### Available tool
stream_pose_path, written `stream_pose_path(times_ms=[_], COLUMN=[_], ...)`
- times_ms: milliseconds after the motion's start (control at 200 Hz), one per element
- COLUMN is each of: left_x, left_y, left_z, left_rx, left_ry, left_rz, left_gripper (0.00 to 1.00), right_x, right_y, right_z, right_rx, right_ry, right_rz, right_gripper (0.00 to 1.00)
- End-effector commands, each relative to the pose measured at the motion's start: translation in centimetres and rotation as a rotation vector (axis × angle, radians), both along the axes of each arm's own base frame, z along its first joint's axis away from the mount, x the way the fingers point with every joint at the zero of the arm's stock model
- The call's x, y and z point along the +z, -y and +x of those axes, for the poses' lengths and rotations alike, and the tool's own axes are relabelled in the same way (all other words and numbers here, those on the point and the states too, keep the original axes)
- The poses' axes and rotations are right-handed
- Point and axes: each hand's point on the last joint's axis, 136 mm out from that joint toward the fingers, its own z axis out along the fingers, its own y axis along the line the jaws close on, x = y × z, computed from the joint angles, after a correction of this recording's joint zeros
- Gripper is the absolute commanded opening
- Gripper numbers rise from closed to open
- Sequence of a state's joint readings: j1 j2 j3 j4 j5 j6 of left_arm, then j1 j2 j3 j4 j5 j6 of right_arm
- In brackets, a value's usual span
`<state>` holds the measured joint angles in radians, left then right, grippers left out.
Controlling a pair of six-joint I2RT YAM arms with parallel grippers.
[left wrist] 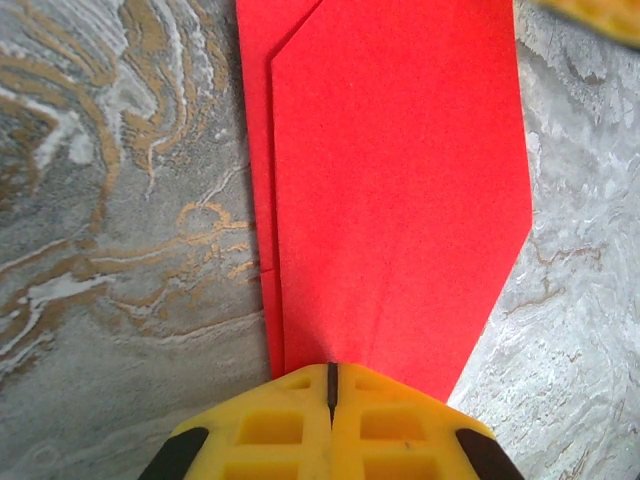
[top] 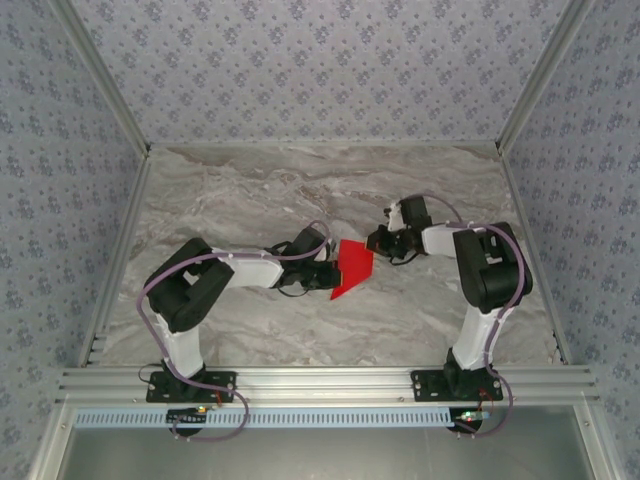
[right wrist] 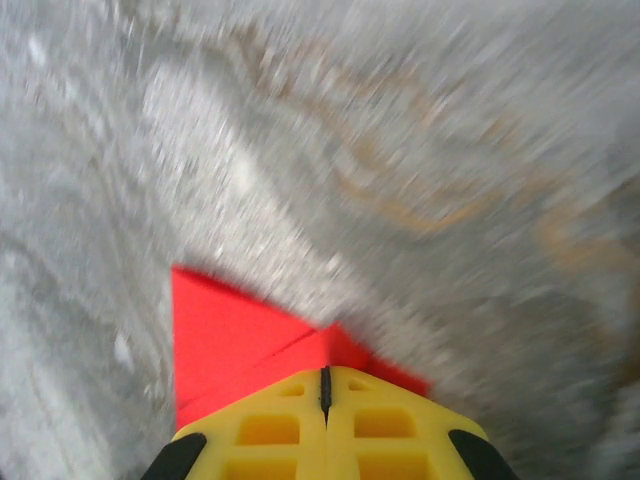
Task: Fold a paper plane with a square sheet of paper (pick it up from the middle)
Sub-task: Fourth fold the wing at the center of the table.
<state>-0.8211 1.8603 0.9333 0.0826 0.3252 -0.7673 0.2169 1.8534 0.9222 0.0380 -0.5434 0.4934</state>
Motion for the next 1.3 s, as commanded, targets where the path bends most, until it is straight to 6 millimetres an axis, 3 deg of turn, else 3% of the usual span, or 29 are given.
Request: stream_pose_path(times_ms=[0, 170, 360, 475, 660, 864, 984, 1159, 1294], left_x=[-7.4, -7.2, -7.1, -7.0, -7.0, -7.1, -6.8, -6.8, -6.8], left_y=[-5.8, -5.7, -5.7, -5.6, -5.7, -5.8, -5.4, -5.3, -5.4], left_z=[-6.0, -5.7, -5.5, -5.4, -5.5, -5.7, -5.9, -5.9, -5.9], left_rx=[-0.029, -0.024, -0.019, -0.018, -0.018, -0.022, -0.034, -0.037, -0.035], left_ry=[-0.222, -0.211, -0.207, -0.206, -0.209, -0.214, -0.206, -0.204, -0.200], left_rz=[0.292, 0.292, 0.297, 0.300, 0.299, 0.298, 0.289, 0.290, 0.290], left_gripper=[0.00, 0.00, 0.00, 0.00, 0.00, 0.00, 0.00, 0.00, 0.00], right_x=[1.4, 4.1, 3.1, 2.0, -0.1, -1.5, -2.4, -0.2, 2.6], right_y=[2.2, 0.1, -3.9, -5.8, -5.0, -0.8, 1.8, 2.5, 1.8], right_z=[2.7, 0.5, -3.8, -4.9, -3.5, 0.4, 2.6, 4.2, 3.9], right_rx=[-0.096, -0.031, 0.097, 0.153, 0.111, -0.026, -0.083, -0.095, -0.077], right_ry=[0.064, 0.131, 0.094, 0.058, 0.018, 0.002, -0.004, 0.049, 0.094], right_rz=[-0.058, -0.041, -0.027, -0.006, 0.000, -0.038, -0.144, -0.158, -0.110], right_gripper=[0.04, 0.04, 0.04, 0.04, 0.04, 0.04, 0.04, 0.04, 0.04])
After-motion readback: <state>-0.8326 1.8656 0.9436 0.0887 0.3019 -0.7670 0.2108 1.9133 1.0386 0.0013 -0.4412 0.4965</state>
